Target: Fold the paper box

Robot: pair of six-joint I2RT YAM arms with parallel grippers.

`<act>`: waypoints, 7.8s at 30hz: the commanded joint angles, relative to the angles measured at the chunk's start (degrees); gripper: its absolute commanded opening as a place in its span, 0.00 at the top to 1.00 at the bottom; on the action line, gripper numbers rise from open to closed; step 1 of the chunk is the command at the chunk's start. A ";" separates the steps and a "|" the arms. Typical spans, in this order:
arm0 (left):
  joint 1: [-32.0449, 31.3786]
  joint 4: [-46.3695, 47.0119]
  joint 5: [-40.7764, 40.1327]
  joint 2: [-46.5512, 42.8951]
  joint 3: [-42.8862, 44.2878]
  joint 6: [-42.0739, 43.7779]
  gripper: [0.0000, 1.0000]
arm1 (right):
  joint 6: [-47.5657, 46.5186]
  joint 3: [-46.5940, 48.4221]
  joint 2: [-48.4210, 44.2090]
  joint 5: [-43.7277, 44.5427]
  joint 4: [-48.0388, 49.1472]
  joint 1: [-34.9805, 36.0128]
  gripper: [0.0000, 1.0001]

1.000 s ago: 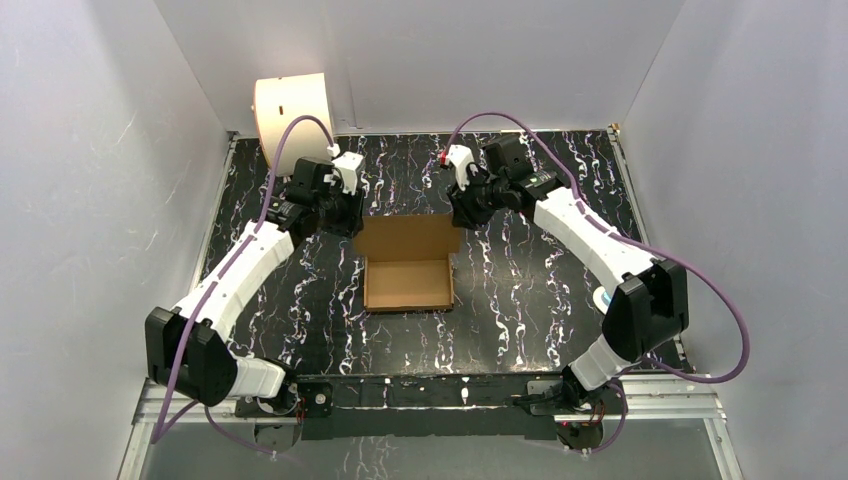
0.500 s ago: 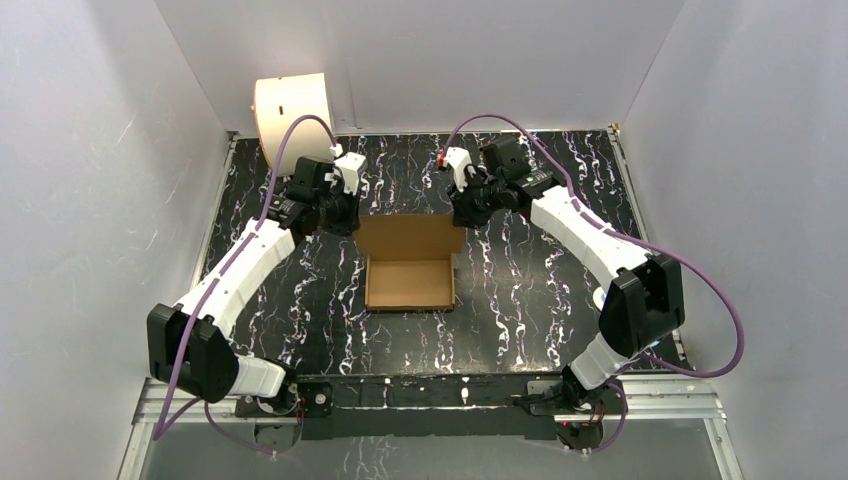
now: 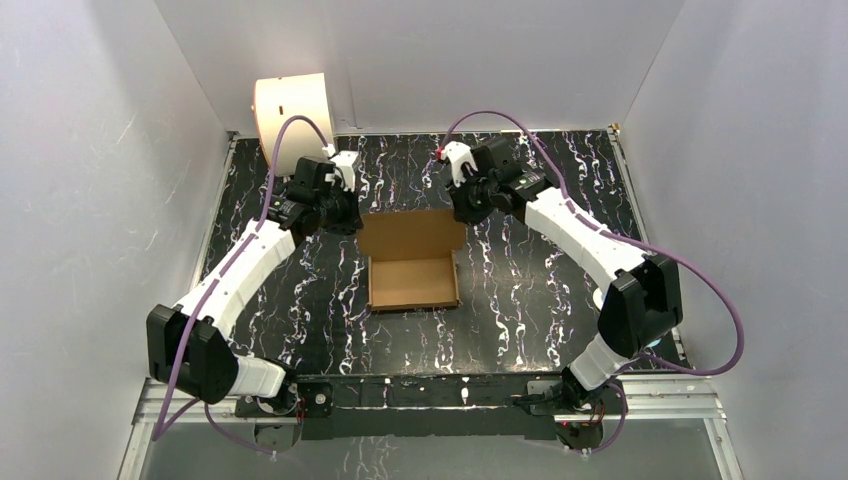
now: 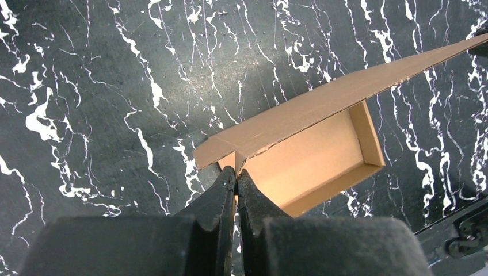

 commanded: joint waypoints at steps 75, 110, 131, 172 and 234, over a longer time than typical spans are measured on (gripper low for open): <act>2.86 2.36 5.32 1.24 -0.64 10.21 0.41 | -15.55 -2.89 4.78 -21.11 16.37 -11.25 0.33; 3.00 -0.69 10.89 8.16 3.47 11.63 0.86 | -22.78 2.11 10.40 -25.73 12.62 -9.71 0.78; 2.23 2.14 2.33 4.71 2.58 -4.35 0.91 | -0.44 -7.64 2.56 12.20 22.25 3.03 0.92; -8.55 31.08 -14.12 1.66 -15.90 -27.14 0.88 | 36.17 -15.00 3.20 48.89 36.55 15.54 0.84; 12.49 -1.00 18.86 15.89 14.48 20.33 0.41 | 6.70 -19.37 -5.73 15.91 32.91 5.60 0.72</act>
